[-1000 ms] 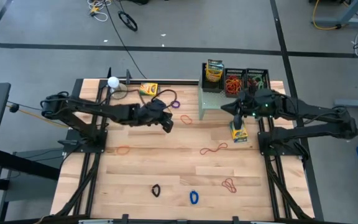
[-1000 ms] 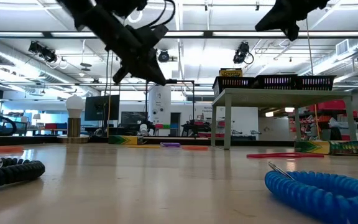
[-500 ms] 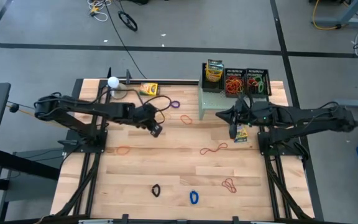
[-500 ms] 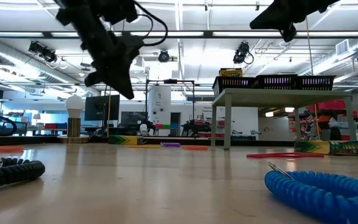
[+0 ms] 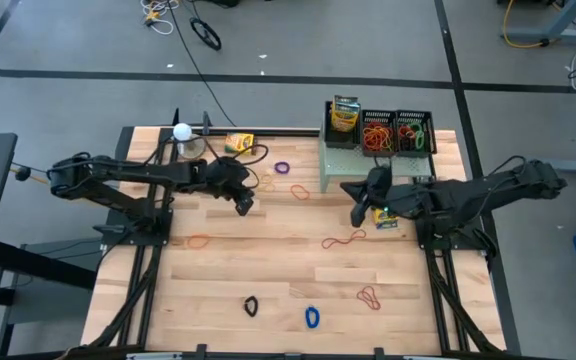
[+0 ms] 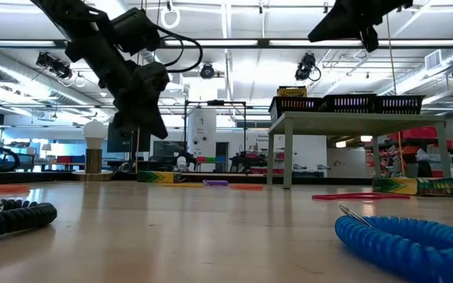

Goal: Pick & Place Office Desk Supplies
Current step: Put the violet spring keychain into the right black basket on the shelf

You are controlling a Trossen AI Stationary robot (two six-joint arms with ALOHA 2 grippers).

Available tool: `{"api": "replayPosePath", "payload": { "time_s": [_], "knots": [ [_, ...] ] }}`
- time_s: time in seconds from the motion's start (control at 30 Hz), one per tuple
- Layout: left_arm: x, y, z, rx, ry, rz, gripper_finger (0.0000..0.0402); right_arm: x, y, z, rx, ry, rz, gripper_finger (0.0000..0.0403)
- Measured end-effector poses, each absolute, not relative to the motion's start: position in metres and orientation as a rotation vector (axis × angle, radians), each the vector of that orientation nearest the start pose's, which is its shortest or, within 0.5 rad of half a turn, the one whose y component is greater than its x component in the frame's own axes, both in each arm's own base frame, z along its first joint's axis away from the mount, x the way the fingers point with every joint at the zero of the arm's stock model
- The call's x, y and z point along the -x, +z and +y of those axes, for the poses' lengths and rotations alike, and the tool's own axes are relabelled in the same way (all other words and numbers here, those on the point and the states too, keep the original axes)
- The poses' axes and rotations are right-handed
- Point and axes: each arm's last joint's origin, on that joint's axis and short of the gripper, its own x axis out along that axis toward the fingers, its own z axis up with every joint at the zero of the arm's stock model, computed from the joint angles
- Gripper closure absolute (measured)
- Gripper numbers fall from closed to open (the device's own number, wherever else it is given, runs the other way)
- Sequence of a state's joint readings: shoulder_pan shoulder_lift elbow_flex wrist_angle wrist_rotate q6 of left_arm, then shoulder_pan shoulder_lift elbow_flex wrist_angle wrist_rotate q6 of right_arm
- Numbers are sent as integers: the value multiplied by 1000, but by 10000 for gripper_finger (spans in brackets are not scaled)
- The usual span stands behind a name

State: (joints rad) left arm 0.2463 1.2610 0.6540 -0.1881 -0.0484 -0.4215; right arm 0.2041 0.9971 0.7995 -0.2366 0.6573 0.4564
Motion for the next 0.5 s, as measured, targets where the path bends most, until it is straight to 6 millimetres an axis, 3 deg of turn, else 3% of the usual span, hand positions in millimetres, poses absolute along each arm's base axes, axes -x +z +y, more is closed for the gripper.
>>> {"api": "replayPosePath", "payload": {
  "time_s": [0.27, 0.5],
  "knots": [
    [-237, 193, 76, 512, 419, 693, 352, -233, 297, 32, -313, -617, 270, 400],
    [-246, 187, 92, 567, 514, 622, 351, -230, 300, 35, -302, -487, 328, 400]
  ]
}}
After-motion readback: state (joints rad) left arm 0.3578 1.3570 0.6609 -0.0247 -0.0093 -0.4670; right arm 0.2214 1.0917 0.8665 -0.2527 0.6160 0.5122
